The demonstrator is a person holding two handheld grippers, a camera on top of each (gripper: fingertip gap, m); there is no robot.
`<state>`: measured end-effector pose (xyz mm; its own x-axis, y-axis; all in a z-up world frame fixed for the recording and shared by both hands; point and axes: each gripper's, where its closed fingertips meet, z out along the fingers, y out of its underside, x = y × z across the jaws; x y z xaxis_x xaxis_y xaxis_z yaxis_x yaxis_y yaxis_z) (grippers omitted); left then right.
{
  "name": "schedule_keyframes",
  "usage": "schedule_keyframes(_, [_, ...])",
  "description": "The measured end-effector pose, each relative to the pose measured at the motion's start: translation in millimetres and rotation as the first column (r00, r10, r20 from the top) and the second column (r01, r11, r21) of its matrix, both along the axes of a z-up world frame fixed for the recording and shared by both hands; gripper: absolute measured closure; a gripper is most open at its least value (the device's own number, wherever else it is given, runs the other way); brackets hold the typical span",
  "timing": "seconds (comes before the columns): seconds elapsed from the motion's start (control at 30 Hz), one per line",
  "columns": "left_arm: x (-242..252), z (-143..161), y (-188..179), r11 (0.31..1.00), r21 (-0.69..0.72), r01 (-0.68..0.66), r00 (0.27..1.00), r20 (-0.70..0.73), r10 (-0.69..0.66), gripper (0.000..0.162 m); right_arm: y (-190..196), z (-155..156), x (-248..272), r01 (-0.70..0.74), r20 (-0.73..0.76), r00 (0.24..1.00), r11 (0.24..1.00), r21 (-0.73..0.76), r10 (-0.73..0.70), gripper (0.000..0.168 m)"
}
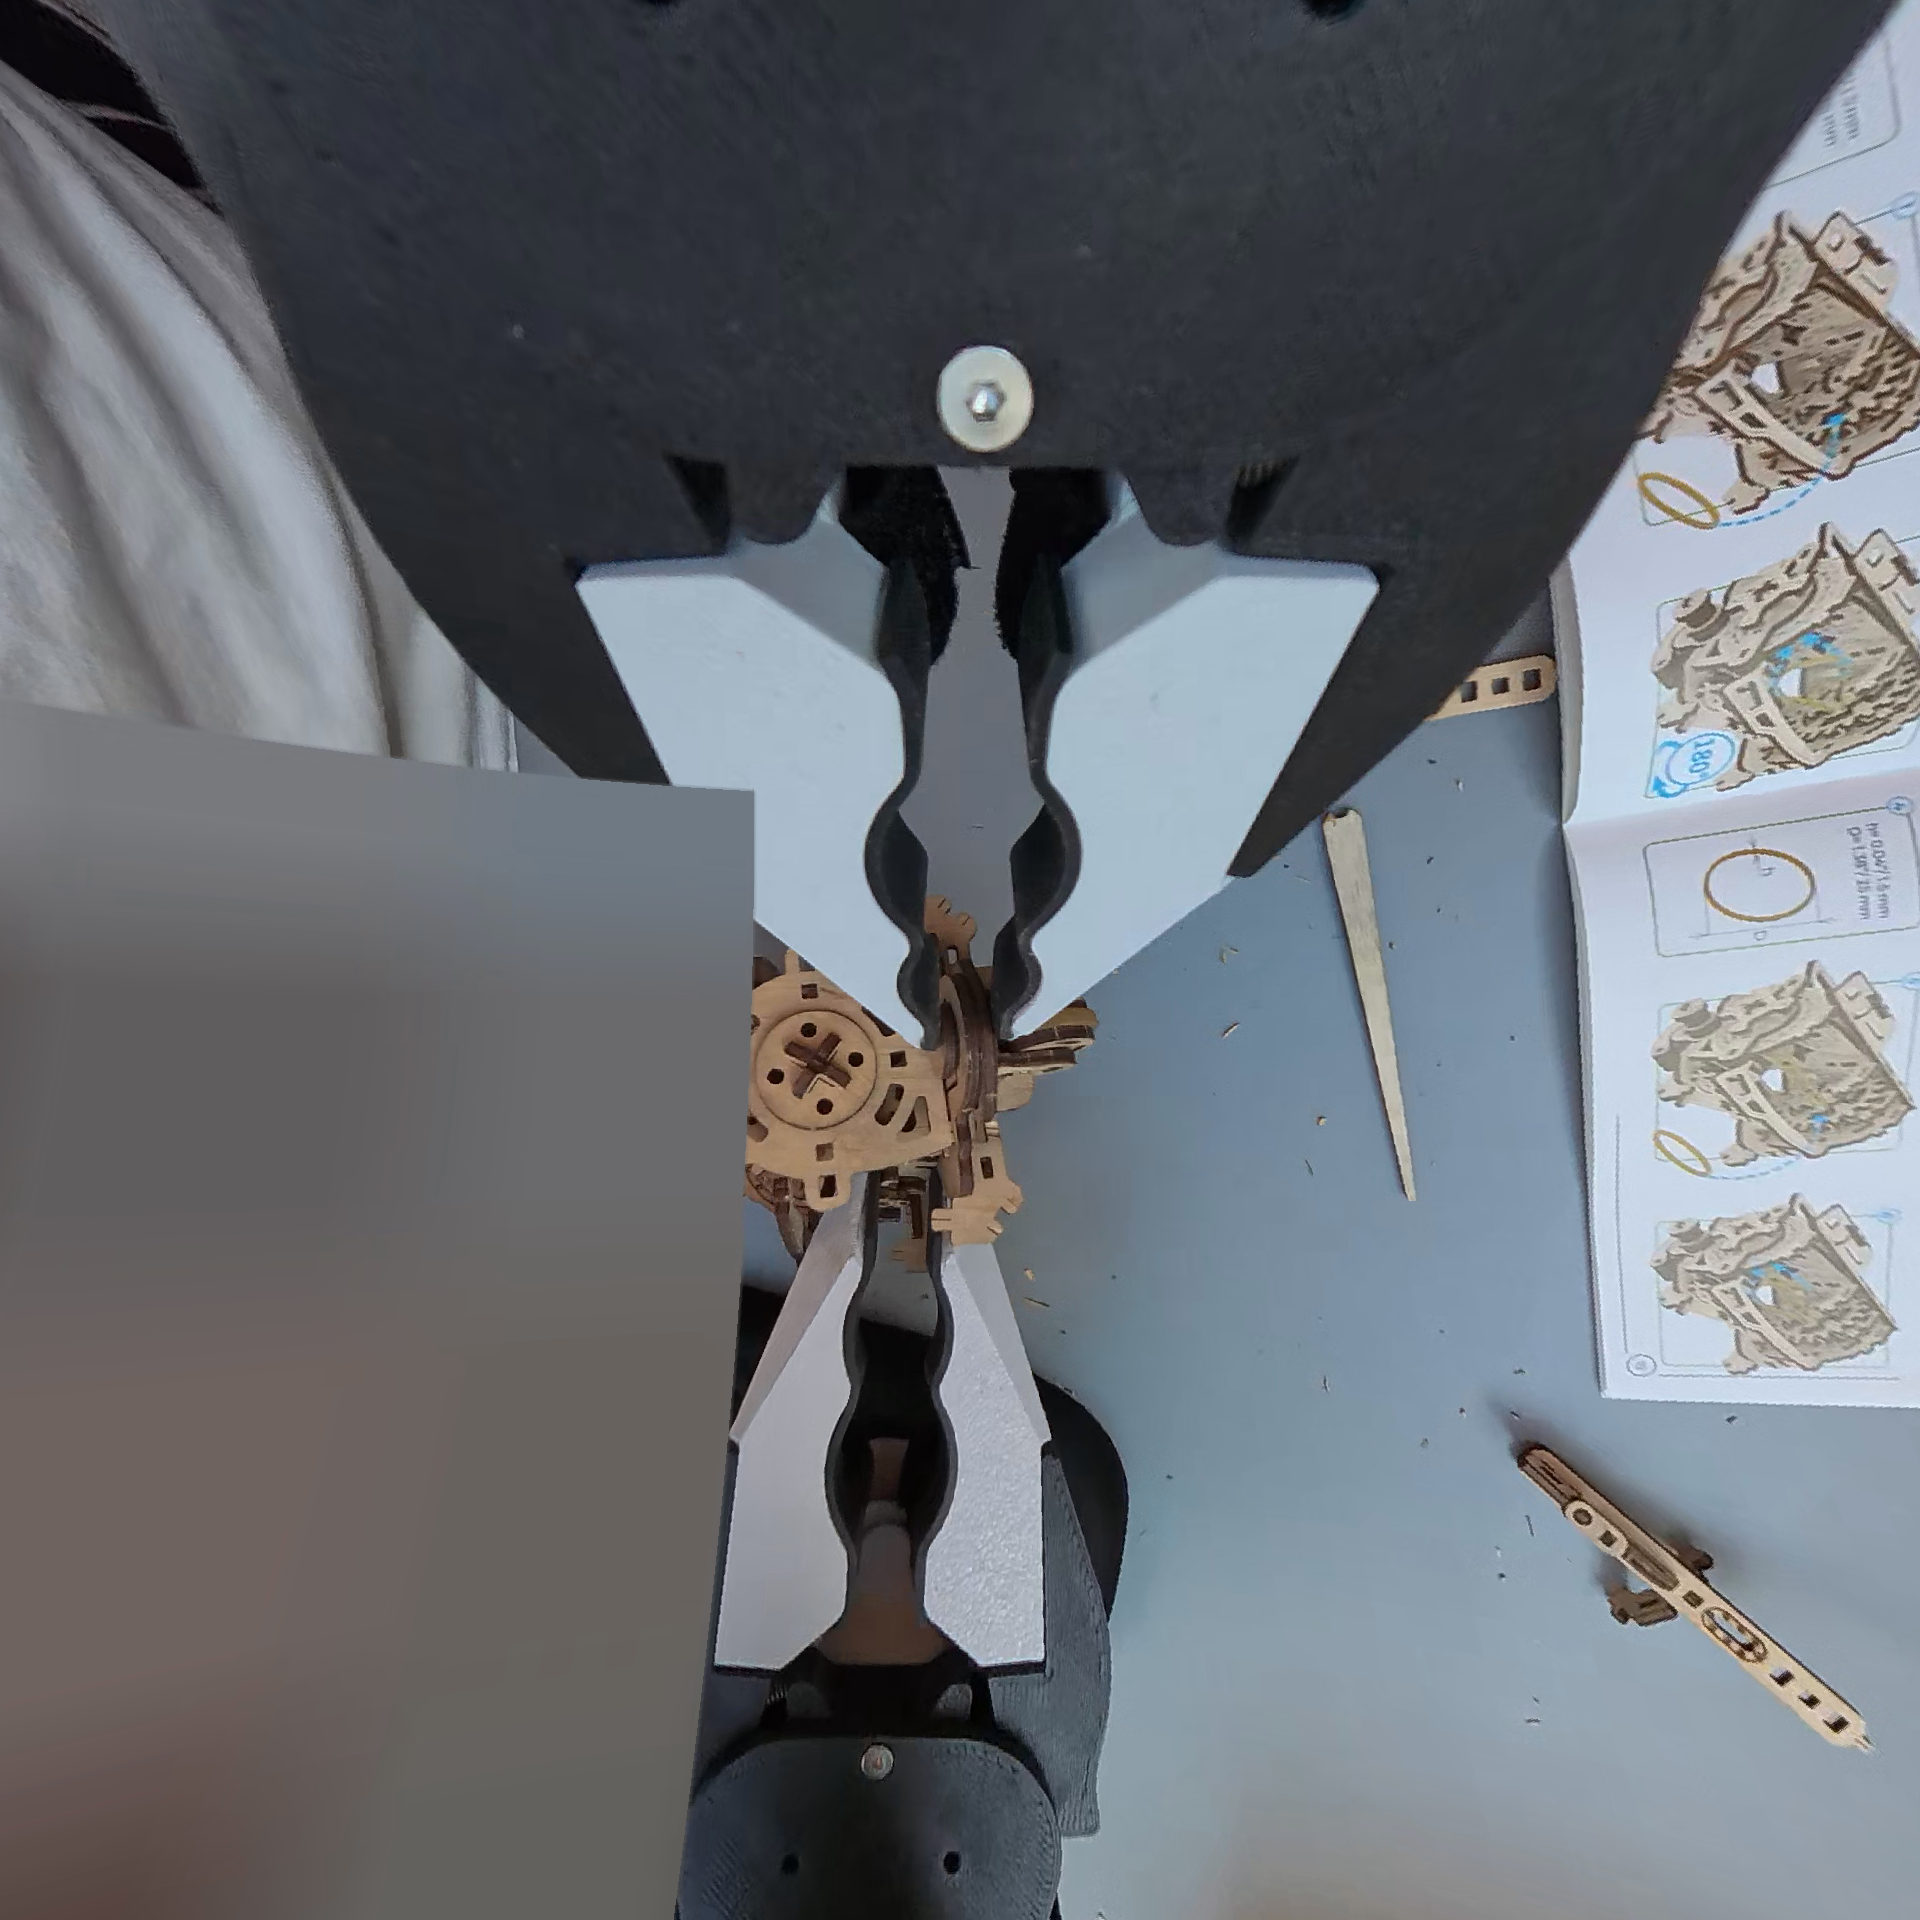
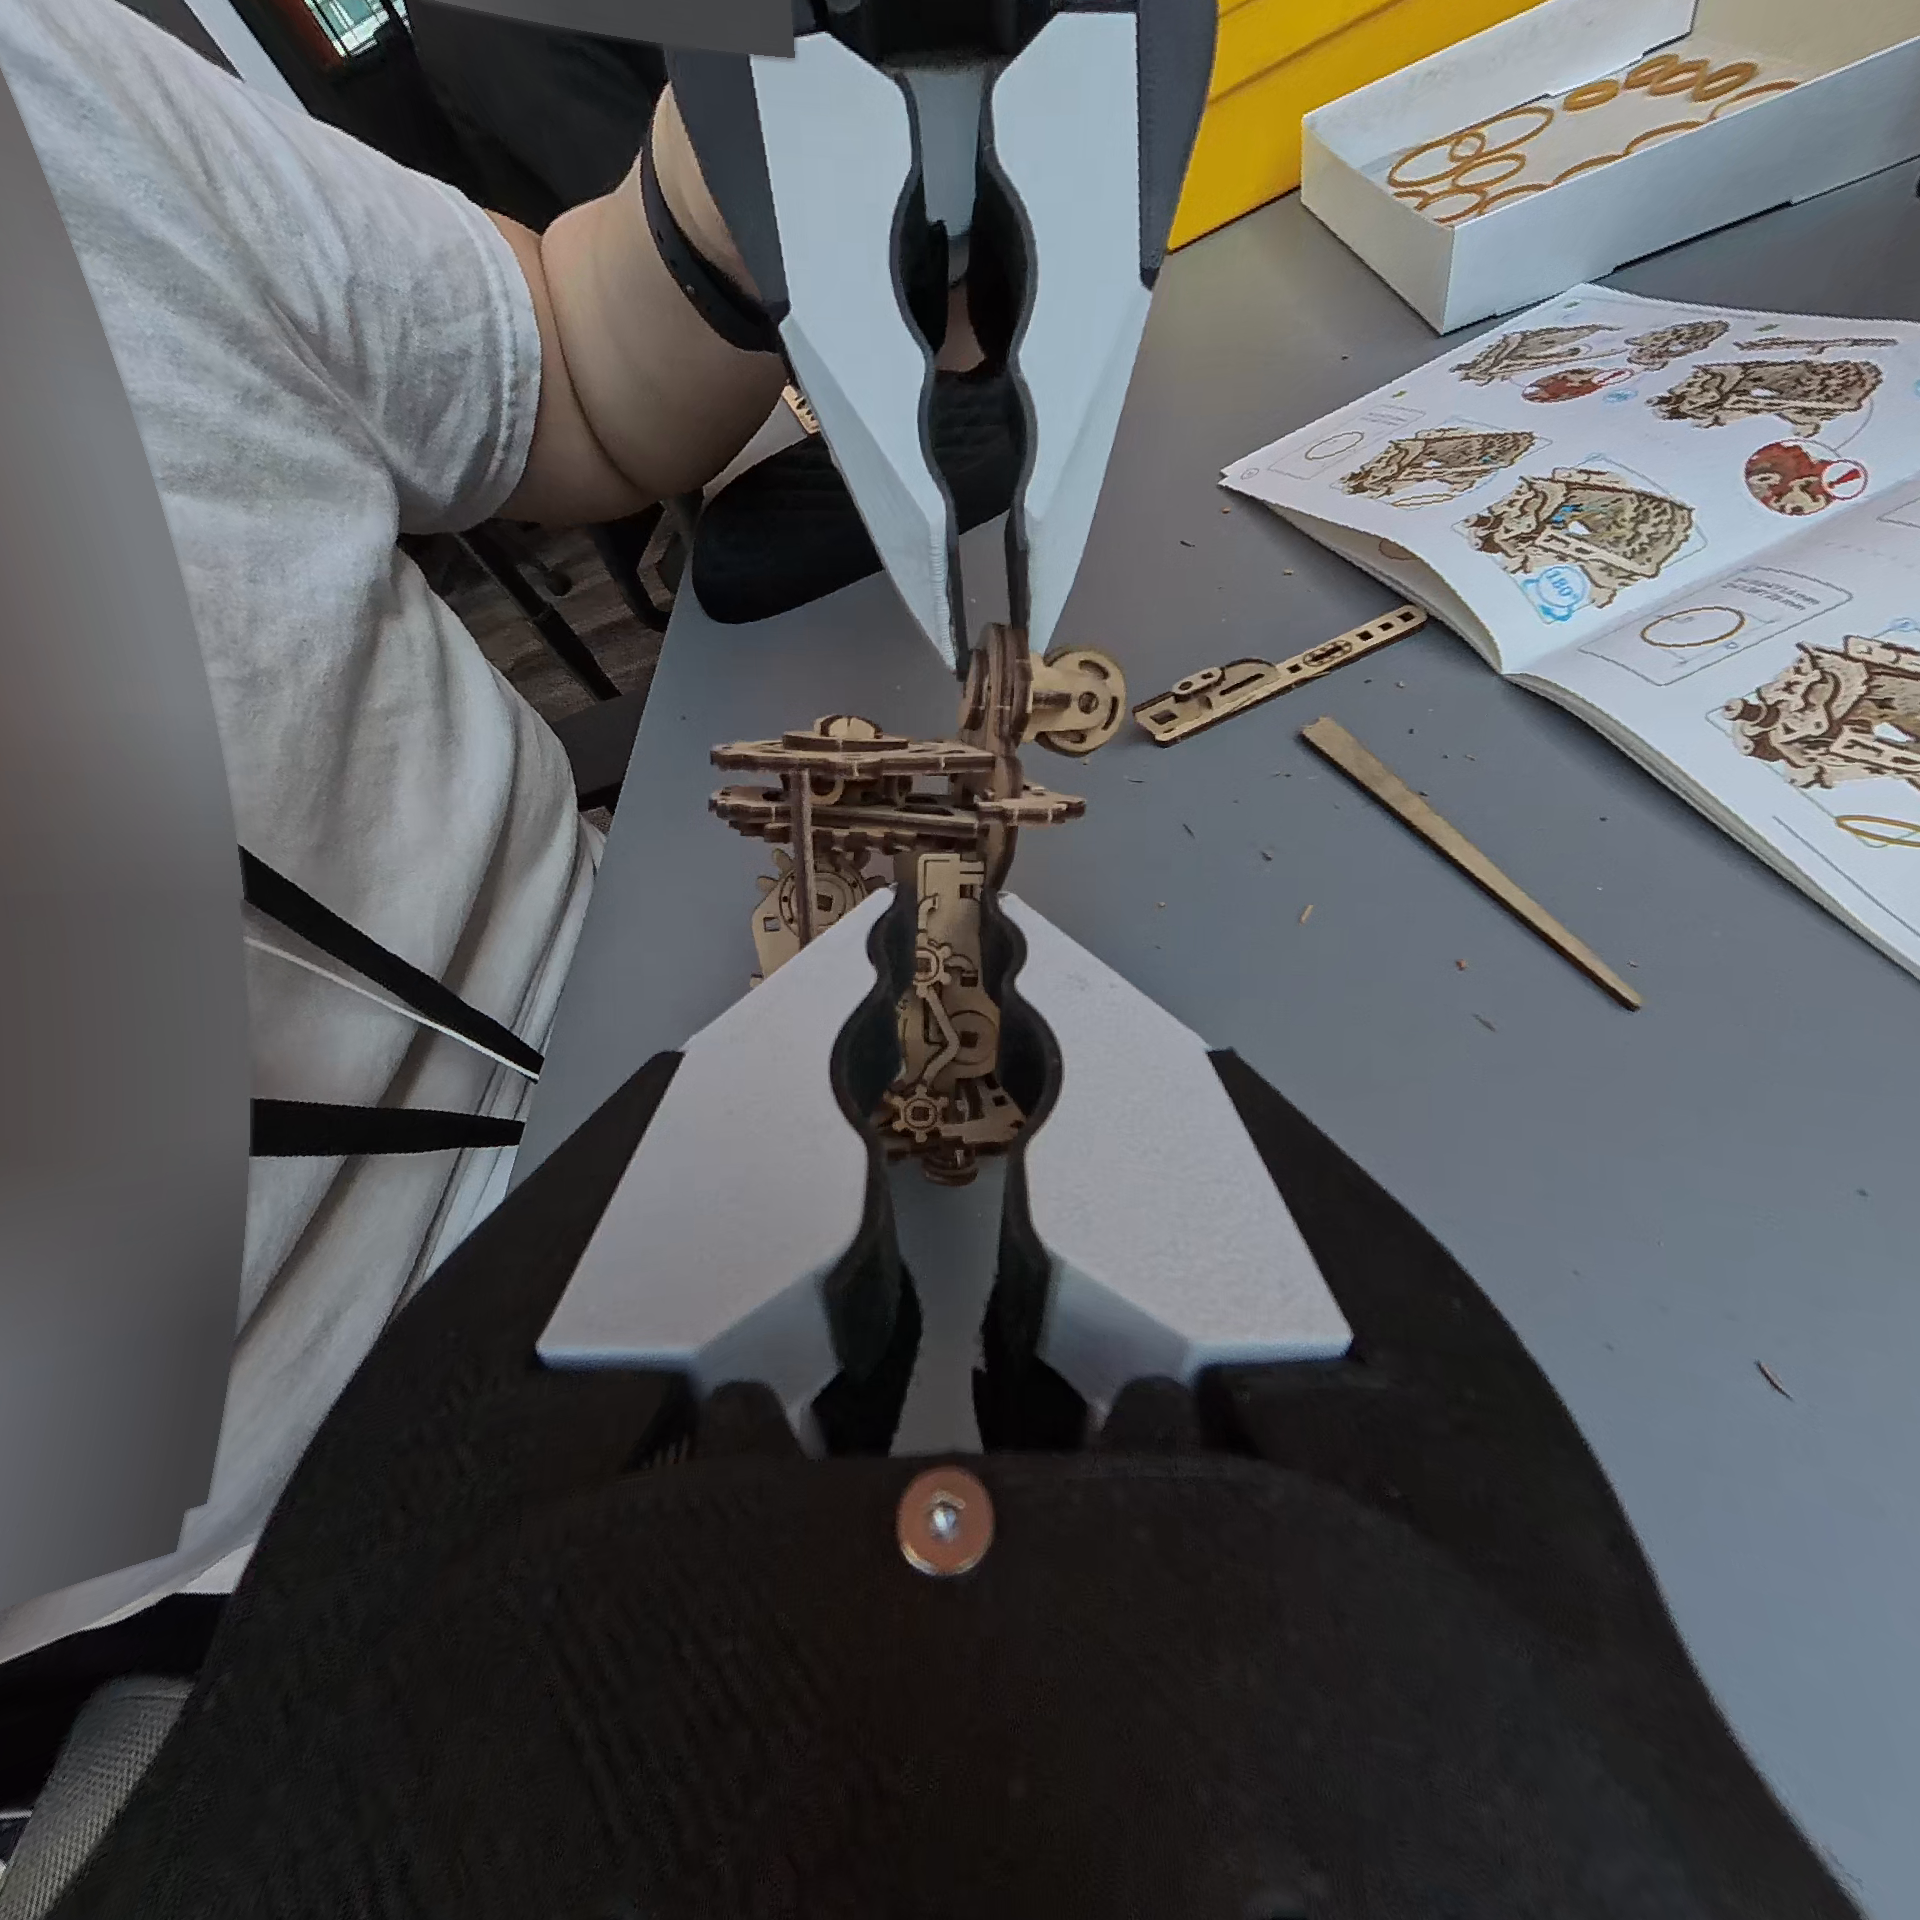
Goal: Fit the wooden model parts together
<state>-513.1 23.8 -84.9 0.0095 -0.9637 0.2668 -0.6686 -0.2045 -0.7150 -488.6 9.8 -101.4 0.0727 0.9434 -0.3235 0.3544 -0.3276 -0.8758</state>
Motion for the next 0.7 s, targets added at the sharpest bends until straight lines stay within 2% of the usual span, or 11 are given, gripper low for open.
schedule_keyframes(0.47, [-4.4,-3.5,1.1,0.992,-0.091,-0.086,0.988,0.123,0.097,0.155,3.5,1.2,1.2,0.016,-0.015,1.0,0.999,-0.031,-0.016,0.158])
schedule_keyframes(0.7, [-4.6,-2.9,-0.3,0.992,-0.072,-0.104,0.98,0.161,0.115,0.155,2.5,1.7,1.4,0.011,-0.016,1.0,1.0,-0.023,-0.012,0.158])
